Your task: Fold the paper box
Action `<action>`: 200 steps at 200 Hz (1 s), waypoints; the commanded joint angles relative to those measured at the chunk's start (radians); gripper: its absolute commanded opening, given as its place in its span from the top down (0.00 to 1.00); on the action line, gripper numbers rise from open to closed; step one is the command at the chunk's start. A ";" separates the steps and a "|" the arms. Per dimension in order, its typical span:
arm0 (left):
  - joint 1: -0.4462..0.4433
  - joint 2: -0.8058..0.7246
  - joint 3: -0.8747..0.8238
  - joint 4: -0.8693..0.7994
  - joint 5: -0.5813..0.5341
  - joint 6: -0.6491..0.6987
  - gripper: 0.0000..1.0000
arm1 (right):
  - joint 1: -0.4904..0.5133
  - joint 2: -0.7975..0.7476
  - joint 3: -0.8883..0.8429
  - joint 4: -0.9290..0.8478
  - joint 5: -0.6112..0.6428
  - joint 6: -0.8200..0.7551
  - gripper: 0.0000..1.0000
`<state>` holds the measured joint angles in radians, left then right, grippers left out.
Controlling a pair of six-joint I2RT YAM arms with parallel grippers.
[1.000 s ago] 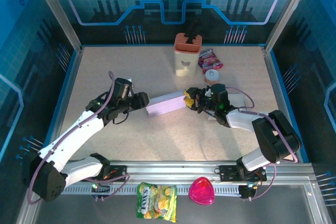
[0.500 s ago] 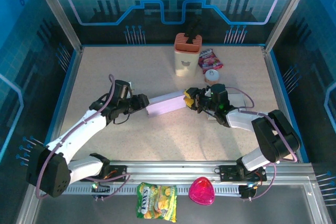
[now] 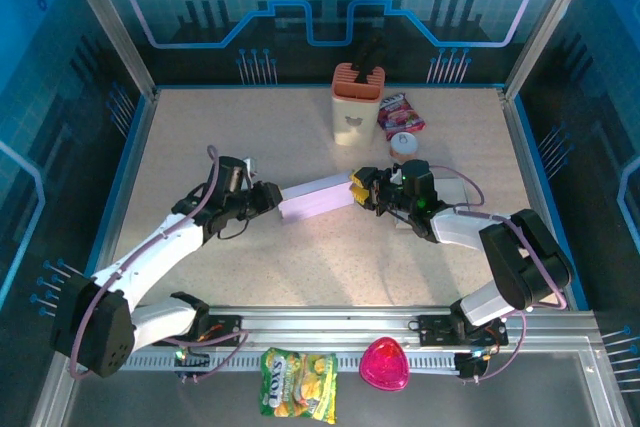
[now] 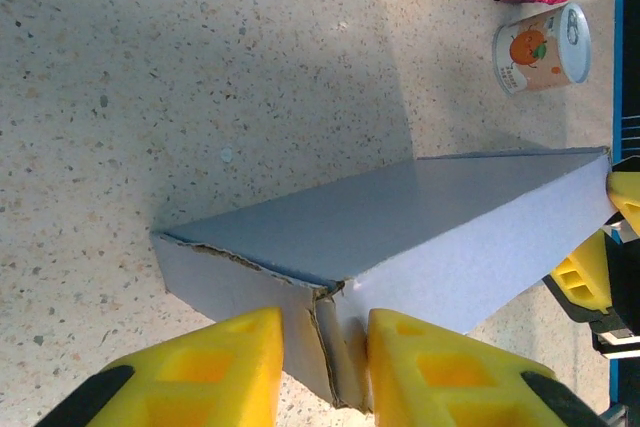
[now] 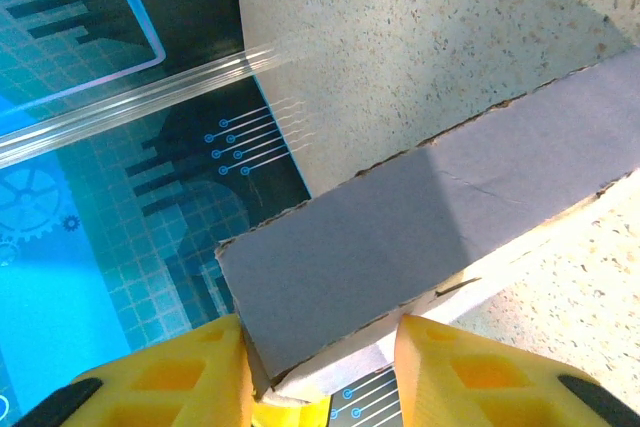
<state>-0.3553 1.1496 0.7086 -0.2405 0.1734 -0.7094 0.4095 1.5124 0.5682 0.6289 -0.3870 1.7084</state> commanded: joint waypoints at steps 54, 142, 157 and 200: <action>0.010 0.004 -0.092 -0.012 0.010 0.037 0.75 | -0.005 0.058 -0.039 -0.091 0.011 -0.026 0.64; 0.009 -0.001 -0.101 -0.031 -0.005 0.061 0.81 | -0.003 0.045 -0.038 -0.130 0.016 -0.054 0.66; 0.010 0.000 -0.100 -0.034 -0.008 0.065 0.81 | -0.003 0.048 -0.040 -0.130 0.014 -0.054 0.66; 0.008 -0.005 -0.094 -0.040 -0.009 0.071 0.87 | -0.003 0.036 -0.044 -0.135 0.016 -0.058 0.71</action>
<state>-0.3523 1.1225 0.6506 -0.1585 0.1810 -0.6743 0.4091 1.5261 0.5663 0.6518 -0.3862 1.6749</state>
